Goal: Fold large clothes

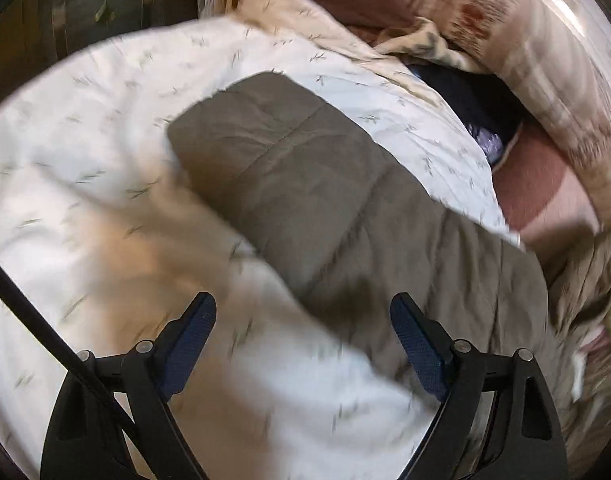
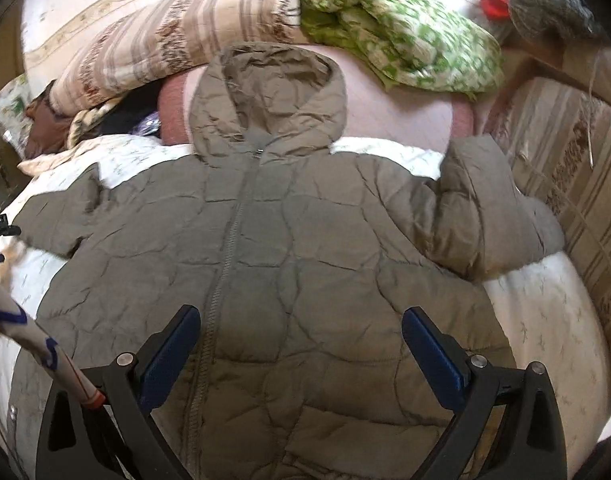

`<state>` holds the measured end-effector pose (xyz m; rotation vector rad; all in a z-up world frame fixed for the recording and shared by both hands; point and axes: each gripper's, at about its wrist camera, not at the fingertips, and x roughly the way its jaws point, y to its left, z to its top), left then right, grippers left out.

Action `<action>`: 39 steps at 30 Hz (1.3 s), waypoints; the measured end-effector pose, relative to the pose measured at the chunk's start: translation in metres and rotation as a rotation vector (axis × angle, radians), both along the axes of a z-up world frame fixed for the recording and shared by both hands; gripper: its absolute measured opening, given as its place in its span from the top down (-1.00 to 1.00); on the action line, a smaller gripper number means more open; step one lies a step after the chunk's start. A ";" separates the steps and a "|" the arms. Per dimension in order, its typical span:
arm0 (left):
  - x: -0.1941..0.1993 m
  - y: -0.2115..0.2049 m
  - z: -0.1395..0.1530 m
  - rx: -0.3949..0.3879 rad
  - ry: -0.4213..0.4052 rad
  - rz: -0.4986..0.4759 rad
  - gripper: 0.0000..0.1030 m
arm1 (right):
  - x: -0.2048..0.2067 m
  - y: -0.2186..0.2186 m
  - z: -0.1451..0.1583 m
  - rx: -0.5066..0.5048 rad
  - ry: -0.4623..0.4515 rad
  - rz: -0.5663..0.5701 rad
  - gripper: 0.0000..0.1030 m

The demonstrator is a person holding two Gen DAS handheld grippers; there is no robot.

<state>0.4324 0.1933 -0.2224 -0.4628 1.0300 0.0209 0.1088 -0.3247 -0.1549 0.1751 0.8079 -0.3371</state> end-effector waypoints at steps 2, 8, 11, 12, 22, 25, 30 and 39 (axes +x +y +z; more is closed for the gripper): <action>0.014 0.003 -0.005 -0.030 -0.009 0.021 -0.72 | 0.000 -0.006 -0.002 -0.001 0.005 -0.019 -0.95; 0.039 -0.006 -0.007 0.016 -0.026 0.088 -0.37 | -0.003 -0.027 -0.006 0.006 0.016 -0.080 -0.88; 0.047 -0.010 -0.004 0.084 0.000 0.095 0.51 | -0.006 -0.039 -0.009 0.011 0.025 -0.117 -0.77; 0.047 -0.011 -0.002 0.058 0.016 0.075 0.59 | -0.007 -0.042 -0.010 0.014 0.028 -0.124 -0.69; -0.030 -0.120 0.127 0.050 -0.222 -0.217 0.76 | -0.038 -0.074 0.000 0.063 -0.012 -0.178 -0.35; -0.064 -0.180 0.157 -0.006 -0.279 -0.356 0.76 | -0.051 -0.088 0.008 0.065 -0.040 -0.199 -0.35; -0.107 -0.286 0.159 -0.081 -0.281 -0.549 0.76 | -0.077 -0.120 0.017 0.060 -0.069 -0.265 -0.35; -0.167 -0.408 0.092 0.056 -0.181 -0.697 -0.02 | -0.117 -0.212 0.008 0.101 -0.072 -0.416 -0.47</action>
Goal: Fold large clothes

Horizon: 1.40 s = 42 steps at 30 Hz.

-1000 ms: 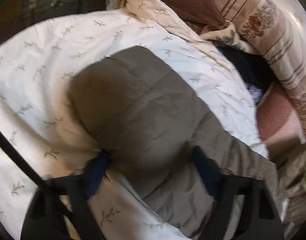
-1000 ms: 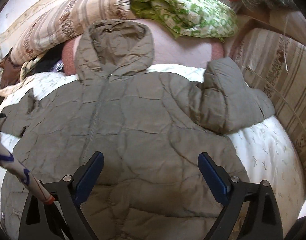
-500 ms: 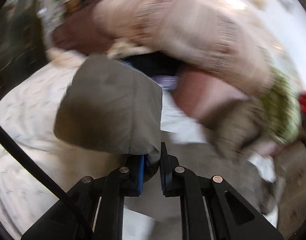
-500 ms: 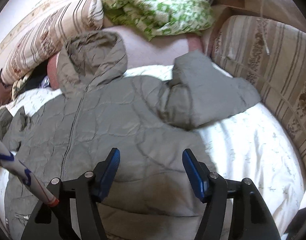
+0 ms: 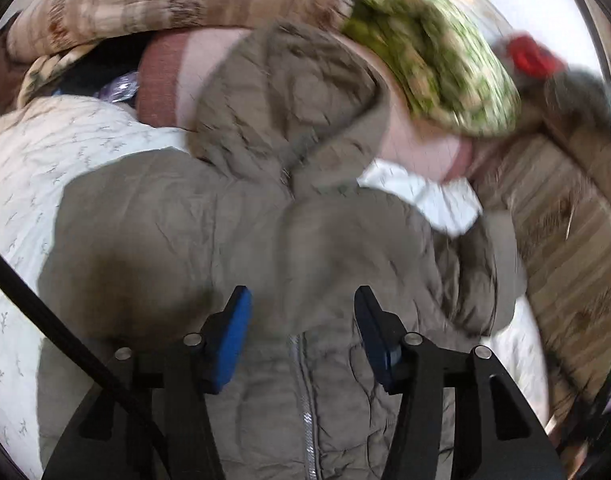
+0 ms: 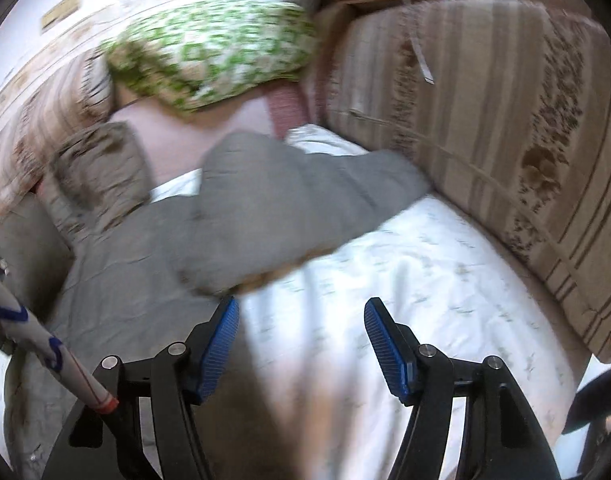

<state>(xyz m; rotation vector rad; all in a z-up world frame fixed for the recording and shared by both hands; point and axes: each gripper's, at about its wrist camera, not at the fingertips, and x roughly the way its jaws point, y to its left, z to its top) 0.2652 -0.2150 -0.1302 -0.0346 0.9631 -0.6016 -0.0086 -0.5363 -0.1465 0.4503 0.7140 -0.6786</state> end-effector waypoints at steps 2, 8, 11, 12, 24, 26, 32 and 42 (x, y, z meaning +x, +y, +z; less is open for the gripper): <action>-0.018 -0.003 -0.001 0.021 -0.019 -0.031 -0.02 | -0.007 -0.030 -0.004 0.035 -0.021 -0.046 -0.61; -0.071 0.007 0.016 0.117 -0.173 -0.036 -0.11 | -0.007 -0.131 -0.029 0.167 -0.070 -0.186 -0.72; -0.087 0.021 0.021 0.153 -0.212 0.004 -0.11 | 0.009 -0.176 -0.053 0.252 -0.075 -0.242 -0.72; -0.090 0.026 0.022 0.165 -0.222 0.023 -0.12 | 0.017 -0.191 -0.062 0.279 -0.081 -0.257 -0.72; -0.097 0.109 0.002 0.284 -0.242 0.288 -0.12 | 0.086 -0.259 -0.074 0.359 -0.090 -0.292 0.77; -0.098 0.117 -0.002 0.277 -0.242 0.304 -0.12 | 0.084 -0.251 -0.042 0.284 -0.091 -0.262 0.79; -0.103 0.155 -0.012 0.206 -0.165 0.287 -0.12 | 0.083 -0.180 0.092 0.067 -0.196 -0.100 0.80; -0.132 0.227 -0.004 0.312 -0.217 0.413 -0.12 | 0.161 0.094 0.231 -0.101 -0.326 0.475 0.80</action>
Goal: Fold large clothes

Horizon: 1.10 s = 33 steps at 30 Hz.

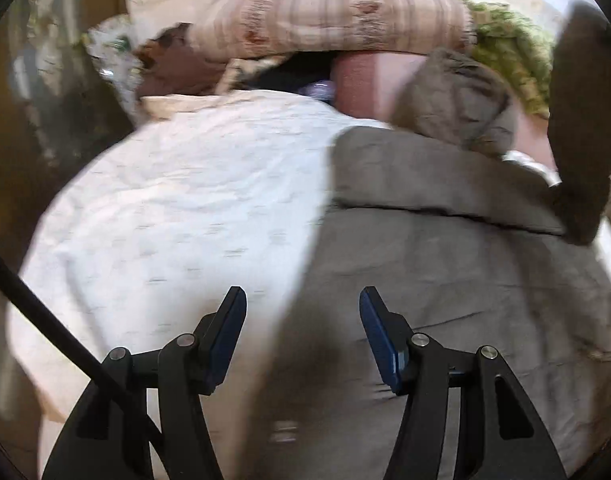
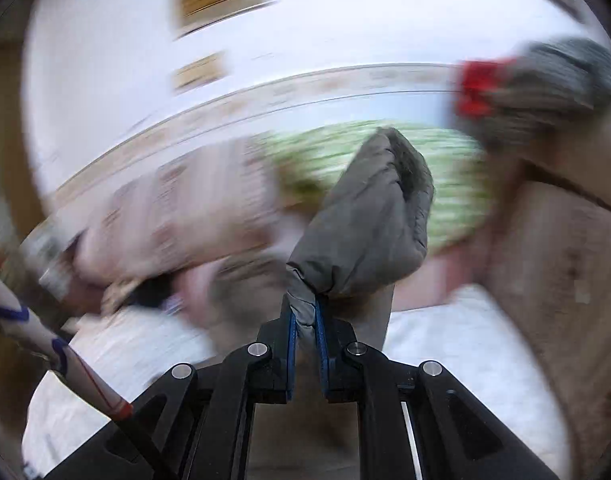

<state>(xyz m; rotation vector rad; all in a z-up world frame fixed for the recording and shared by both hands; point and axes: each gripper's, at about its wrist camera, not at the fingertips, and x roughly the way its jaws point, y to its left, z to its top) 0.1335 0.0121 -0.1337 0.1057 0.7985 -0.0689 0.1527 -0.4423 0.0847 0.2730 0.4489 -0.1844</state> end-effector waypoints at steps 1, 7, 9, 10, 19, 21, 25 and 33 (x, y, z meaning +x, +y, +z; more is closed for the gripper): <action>-0.004 0.011 0.002 0.000 -0.022 0.022 -0.13 | 0.013 0.035 -0.007 -0.017 0.023 0.067 0.80; -0.008 0.060 0.011 0.026 -0.076 0.117 -0.16 | 0.084 0.182 -0.110 -0.108 0.240 0.294 0.80; -0.005 0.069 0.014 0.020 -0.078 0.127 -0.18 | 0.099 0.215 -0.157 -0.153 0.335 0.321 0.70; -0.003 0.071 0.017 0.017 -0.081 0.128 -0.18 | 0.108 0.232 -0.186 -0.190 0.386 0.327 0.67; 0.032 0.027 0.031 -0.029 -0.116 0.044 -0.28 | 0.090 0.234 -0.210 -0.055 0.425 0.422 -0.14; 0.042 0.009 0.029 -0.044 -0.108 0.015 -0.29 | 0.088 0.214 -0.183 -0.069 0.383 0.387 -0.19; 0.069 -0.028 0.013 -0.040 -0.078 -0.045 -0.30 | 0.112 0.172 -0.149 -0.087 0.365 0.257 -0.19; 0.089 -0.033 -0.025 -0.001 -0.053 -0.069 -0.30 | 0.200 0.084 -0.110 0.005 0.324 -0.018 -0.37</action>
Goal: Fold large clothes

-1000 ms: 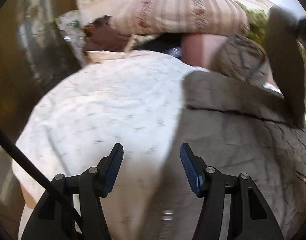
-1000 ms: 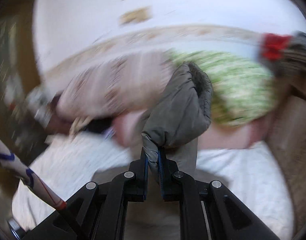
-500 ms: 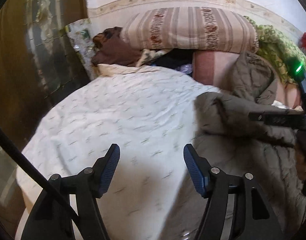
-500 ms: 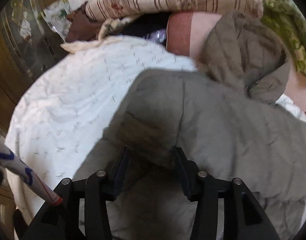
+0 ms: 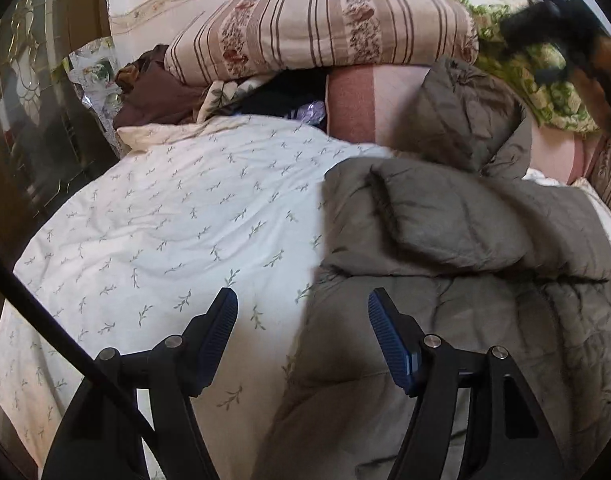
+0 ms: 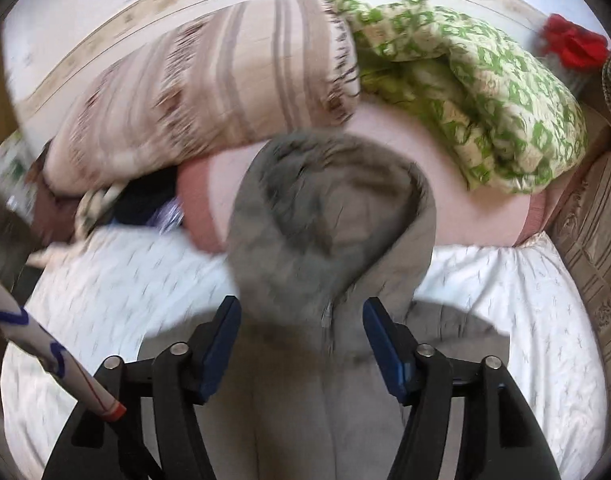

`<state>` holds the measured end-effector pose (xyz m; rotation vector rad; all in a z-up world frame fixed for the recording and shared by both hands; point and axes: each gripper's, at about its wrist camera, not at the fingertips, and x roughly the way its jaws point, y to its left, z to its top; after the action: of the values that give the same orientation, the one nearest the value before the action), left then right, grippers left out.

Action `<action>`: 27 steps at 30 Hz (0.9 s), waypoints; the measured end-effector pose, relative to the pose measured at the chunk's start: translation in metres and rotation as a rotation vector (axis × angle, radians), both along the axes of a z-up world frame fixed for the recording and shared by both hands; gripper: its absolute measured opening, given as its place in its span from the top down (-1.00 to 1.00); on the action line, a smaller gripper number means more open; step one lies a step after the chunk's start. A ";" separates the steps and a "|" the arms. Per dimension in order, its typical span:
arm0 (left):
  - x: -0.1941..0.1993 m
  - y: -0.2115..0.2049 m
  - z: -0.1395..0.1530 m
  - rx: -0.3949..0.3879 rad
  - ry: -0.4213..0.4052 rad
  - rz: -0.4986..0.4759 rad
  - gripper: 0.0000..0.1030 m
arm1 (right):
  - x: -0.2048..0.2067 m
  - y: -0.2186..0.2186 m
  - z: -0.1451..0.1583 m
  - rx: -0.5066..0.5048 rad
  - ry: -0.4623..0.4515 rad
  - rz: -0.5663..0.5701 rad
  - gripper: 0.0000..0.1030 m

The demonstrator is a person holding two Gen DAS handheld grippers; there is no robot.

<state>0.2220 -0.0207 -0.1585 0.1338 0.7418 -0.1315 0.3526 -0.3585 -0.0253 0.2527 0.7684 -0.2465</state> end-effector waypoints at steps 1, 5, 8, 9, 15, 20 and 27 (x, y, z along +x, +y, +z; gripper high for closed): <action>0.003 0.003 -0.003 -0.004 0.011 0.001 -0.30 | 0.014 -0.005 0.001 0.011 -0.001 -0.018 -0.38; 0.016 0.020 -0.013 -0.052 0.061 0.021 -0.30 | 0.073 -0.015 0.003 0.079 -0.024 -0.065 -0.58; 0.025 0.031 -0.020 -0.104 0.111 0.035 -0.30 | 0.119 -0.015 0.000 0.098 -0.024 -0.093 -0.60; 0.027 0.033 -0.023 -0.118 0.129 0.036 -0.30 | 0.135 -0.015 -0.002 0.098 -0.021 -0.103 -0.60; 0.035 0.037 -0.034 -0.150 0.180 0.036 -0.30 | 0.199 -0.017 -0.038 0.089 0.026 -0.190 -0.61; 0.032 0.032 -0.034 -0.132 0.171 0.027 -0.30 | 0.204 -0.018 -0.052 0.115 0.074 -0.158 0.79; 0.019 0.035 -0.019 -0.115 0.106 0.026 -0.30 | 0.097 0.016 0.007 0.016 0.000 -0.014 0.86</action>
<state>0.2410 0.0139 -0.1776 0.0076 0.8392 -0.1571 0.4495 -0.3429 -0.0183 0.2731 0.7686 -0.2536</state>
